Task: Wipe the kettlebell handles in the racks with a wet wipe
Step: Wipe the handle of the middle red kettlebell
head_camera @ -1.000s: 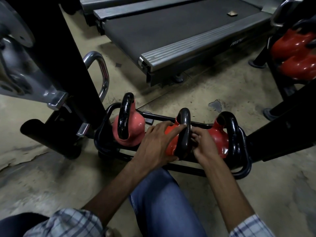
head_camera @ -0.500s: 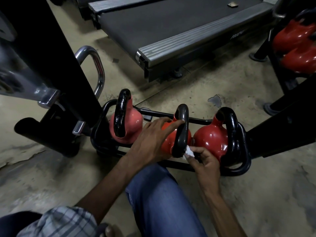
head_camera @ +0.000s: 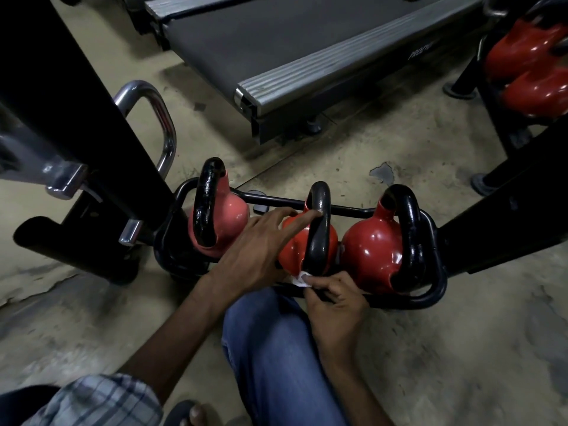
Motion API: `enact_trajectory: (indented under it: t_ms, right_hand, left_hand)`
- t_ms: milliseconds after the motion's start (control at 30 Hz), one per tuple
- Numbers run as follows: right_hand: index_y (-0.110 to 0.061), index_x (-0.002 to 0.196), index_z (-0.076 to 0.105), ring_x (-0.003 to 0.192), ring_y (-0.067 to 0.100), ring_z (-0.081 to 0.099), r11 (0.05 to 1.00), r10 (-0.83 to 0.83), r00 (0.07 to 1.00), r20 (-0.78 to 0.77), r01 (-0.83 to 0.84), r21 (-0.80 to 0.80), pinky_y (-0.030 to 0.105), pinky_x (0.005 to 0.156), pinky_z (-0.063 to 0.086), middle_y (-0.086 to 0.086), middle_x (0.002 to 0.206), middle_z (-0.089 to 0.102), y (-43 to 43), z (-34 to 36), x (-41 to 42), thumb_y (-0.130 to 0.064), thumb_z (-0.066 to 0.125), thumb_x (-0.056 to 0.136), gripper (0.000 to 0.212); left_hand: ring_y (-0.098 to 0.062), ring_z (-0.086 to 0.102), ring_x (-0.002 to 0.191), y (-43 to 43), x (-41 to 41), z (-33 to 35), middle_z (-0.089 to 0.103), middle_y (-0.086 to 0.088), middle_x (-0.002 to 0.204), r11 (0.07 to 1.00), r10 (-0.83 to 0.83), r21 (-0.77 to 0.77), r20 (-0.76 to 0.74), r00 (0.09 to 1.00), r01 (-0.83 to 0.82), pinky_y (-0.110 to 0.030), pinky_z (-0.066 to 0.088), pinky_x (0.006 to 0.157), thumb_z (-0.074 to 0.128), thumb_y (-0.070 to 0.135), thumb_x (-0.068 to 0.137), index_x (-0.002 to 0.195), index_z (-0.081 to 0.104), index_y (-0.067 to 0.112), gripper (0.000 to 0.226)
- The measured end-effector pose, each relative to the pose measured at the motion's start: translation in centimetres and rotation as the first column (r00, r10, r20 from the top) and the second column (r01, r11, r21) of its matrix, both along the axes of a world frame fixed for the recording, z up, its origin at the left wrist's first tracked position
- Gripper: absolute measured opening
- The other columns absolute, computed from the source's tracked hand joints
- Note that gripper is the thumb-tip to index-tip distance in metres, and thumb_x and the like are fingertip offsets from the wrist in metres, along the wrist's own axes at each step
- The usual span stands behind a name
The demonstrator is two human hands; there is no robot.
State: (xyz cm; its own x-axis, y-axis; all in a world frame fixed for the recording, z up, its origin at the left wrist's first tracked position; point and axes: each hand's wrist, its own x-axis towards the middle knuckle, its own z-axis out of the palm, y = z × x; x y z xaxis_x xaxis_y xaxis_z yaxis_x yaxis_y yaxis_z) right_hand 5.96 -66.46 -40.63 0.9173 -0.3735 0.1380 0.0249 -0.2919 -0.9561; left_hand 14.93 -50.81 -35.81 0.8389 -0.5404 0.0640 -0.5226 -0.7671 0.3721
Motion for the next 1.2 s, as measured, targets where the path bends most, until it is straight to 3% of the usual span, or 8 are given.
enact_trajectory:
  t_ms: [167, 333, 467, 567, 700, 800, 1000, 1200]
  right_hand:
    - [-0.013, 0.078, 0.08, 0.071, 0.004, 0.064, 0.994, 0.002, 1.0, 0.011, -0.001, -0.108, 0.009, 0.067, 0.047, -0.007, 0.073, 0.06, 0.8, 0.0, 0.2, -0.004, 0.086, 0.077, 0.011]
    - [-0.011, 0.073, 0.073, 0.077, 0.01, 0.071, 0.966, -0.106, 0.986, -0.128, 0.133, 0.22, 0.017, 0.073, 0.053, -0.002, 0.076, 0.073, 0.1, 0.0, 0.3, 0.012, 0.08, 0.073, 0.024]
    - [-0.006, 0.086, 0.071, 0.075, 0.008, 0.07, 0.809, -0.138, 0.958, -0.251, 0.255, 0.529, 0.016, 0.071, 0.054, 0.0, 0.078, 0.075, -0.2, -0.1, 0.3, 0.012, 0.076, 0.078, 0.02]
    - [-0.009, 0.099, 0.075, 0.086, 0.007, 0.073, 0.781, -0.137, 0.941, -0.309, 0.295, 0.551, 0.017, 0.076, 0.055, -0.001, 0.09, 0.079, -1.2, 0.1, 1.1, 0.005, 0.073, 0.084, 0.02]
    - [-0.016, 0.105, 0.076, 0.1, 0.013, 0.072, 0.952, 0.086, 0.921, -0.379, 0.037, 0.305, 0.028, 0.09, 0.055, -0.002, 0.102, 0.078, -3.4, 0.3, 3.5, -0.005, 0.069, 0.092, 0.018]
    - [-0.008, 0.107, 0.073, 0.091, 0.017, 0.073, 0.957, 0.261, 0.87, -0.418, -0.176, 0.231, 0.032, 0.083, 0.058, 0.007, 0.1, 0.077, -4.4, 1.4, 5.8, -0.001, 0.059, 0.097, 0.018]
    - [-0.005, 0.114, 0.069, 0.098, 0.022, 0.068, 0.74, 0.536, 0.725, -0.432, -0.156, 0.655, 0.033, 0.088, 0.054, 0.013, 0.105, 0.074, -5.8, 4.4, 7.4, 0.008, 0.045, 0.098, 0.032]
    - [-0.015, 0.104, 0.074, 0.093, 0.015, 0.07, 0.818, 0.065, 0.959, -0.276, 0.107, 0.565, 0.025, 0.079, 0.056, 0.003, 0.099, 0.078, -3.1, 3.9, 4.8, 0.004, 0.07, 0.086, 0.026]
  left_hand:
    - [-0.02, 0.044, 0.132, 0.2, 0.0, -0.3, 0.039, -0.004, 0.15, 1.0, -0.007, 0.01, 0.025, 1.0, 0.006, -0.036, 0.038, 0.103, 0.081, 0.055, 0.071, 0.159, 0.008, 0.038, 0.116]
    - [-0.018, 0.042, 0.134, -0.1, -0.1, -0.1, 0.038, -0.002, 0.15, 1.0, 0.008, 0.013, 0.017, 1.0, -0.009, -0.038, 0.038, 0.105, 0.083, 0.057, 0.067, 0.158, 0.007, 0.042, 0.12]
    - [-0.019, 0.039, 0.138, -0.1, -0.3, -0.1, 0.038, -0.004, 0.152, 0.999, 0.031, 0.009, 0.012, 0.999, -0.031, -0.04, 0.037, 0.107, 0.082, 0.064, 0.065, 0.158, 0.008, 0.043, 0.121]
    - [-0.02, 0.038, 0.138, -0.2, -0.5, -0.2, 0.038, -0.004, 0.152, 0.999, 0.051, 0.013, 0.011, 0.999, -0.051, -0.042, 0.037, 0.108, 0.085, 0.059, 0.062, 0.158, 0.01, 0.042, 0.124]
    - [-0.019, 0.041, 0.136, -0.7, -0.8, -0.2, 0.039, -0.002, 0.15, 0.997, 0.074, -0.018, 0.027, 0.997, -0.073, -0.04, 0.036, 0.108, 0.082, 0.06, 0.066, 0.158, 0.015, 0.039, 0.116]
    - [-0.017, 0.04, 0.136, -1.1, -0.8, -0.3, 0.04, -0.001, 0.15, 0.995, 0.1, -0.035, 0.033, 0.994, -0.098, -0.039, 0.035, 0.108, 0.082, 0.06, 0.066, 0.157, 0.02, 0.039, 0.112]
    - [-0.018, 0.042, 0.135, -1.3, -0.9, -0.3, 0.041, -0.002, 0.149, 0.992, 0.12, -0.052, 0.039, 0.992, -0.118, -0.039, 0.036, 0.109, 0.083, 0.057, 0.064, 0.156, 0.024, 0.038, 0.111]
    - [-0.018, 0.043, 0.134, -1.4, -0.8, -0.4, 0.042, -0.001, 0.148, 0.989, 0.129, -0.085, 0.047, 0.991, -0.124, -0.038, 0.036, 0.107, 0.074, 0.065, 0.066, 0.155, 0.026, 0.037, 0.105]
